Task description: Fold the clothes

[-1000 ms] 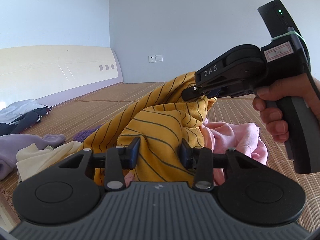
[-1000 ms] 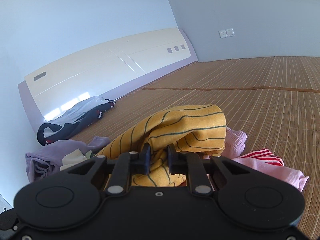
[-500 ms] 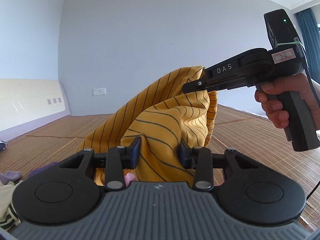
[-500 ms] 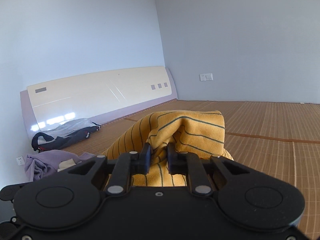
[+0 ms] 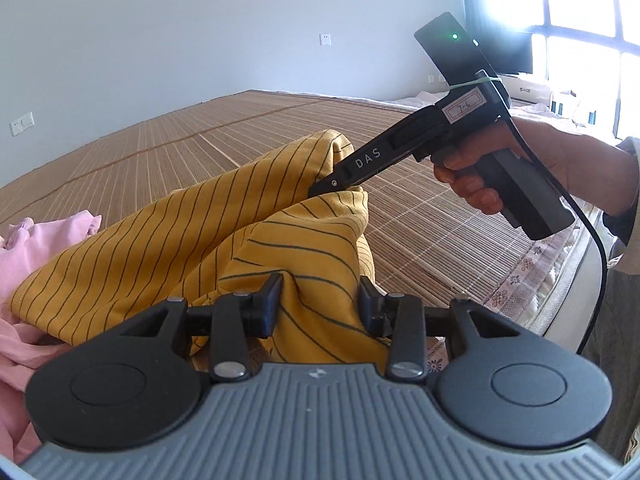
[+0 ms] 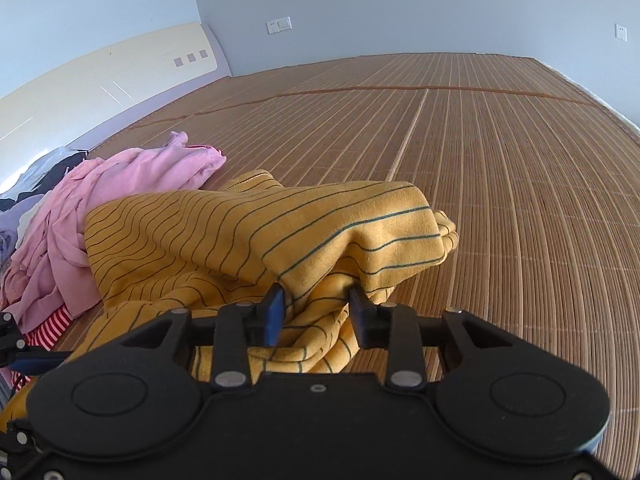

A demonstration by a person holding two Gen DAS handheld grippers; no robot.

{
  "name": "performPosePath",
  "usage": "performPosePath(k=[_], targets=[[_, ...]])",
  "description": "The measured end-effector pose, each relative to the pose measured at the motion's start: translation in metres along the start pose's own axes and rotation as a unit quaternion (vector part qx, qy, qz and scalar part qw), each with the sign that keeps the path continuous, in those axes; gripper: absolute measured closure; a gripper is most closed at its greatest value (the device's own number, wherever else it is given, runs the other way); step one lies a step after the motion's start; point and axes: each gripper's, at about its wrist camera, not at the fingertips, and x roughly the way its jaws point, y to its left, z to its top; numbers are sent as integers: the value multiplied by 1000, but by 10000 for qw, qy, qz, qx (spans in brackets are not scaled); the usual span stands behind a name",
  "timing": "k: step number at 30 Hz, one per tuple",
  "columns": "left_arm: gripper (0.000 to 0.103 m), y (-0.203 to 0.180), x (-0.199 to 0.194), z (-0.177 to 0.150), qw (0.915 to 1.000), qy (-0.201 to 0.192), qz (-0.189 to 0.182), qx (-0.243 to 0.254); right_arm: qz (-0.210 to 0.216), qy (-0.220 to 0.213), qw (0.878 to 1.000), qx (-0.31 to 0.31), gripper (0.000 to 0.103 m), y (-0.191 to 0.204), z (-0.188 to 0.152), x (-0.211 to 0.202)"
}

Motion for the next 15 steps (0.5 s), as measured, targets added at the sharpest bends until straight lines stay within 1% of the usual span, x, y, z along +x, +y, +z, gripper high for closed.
performPosePath(k=[2,4,5,8,9,12,15], targets=[[58,8,-3,3,9999,36,1,-108,126,-119,9998,-10,60,2,1,-12],[57,14,-12,7,9997,-43,26,-235,170,-380,9991,-118,50,7,5,-28],[54,15,-17,7,9994,-106,79,-322,166,-550,9982,-191,41,10,8,-35],[53,25,-34,7,9979,-216,316,-519,177,-916,9948,-417,37,18,19,-44],[50,28,-36,10,9974,-238,435,-525,191,-983,9938,-493,34,21,23,-43],[47,37,-28,18,9945,-170,919,-476,349,-841,9937,-649,34,26,22,-21],[47,47,-7,21,9919,-31,1166,-504,471,-495,9943,-815,35,29,9,1]])
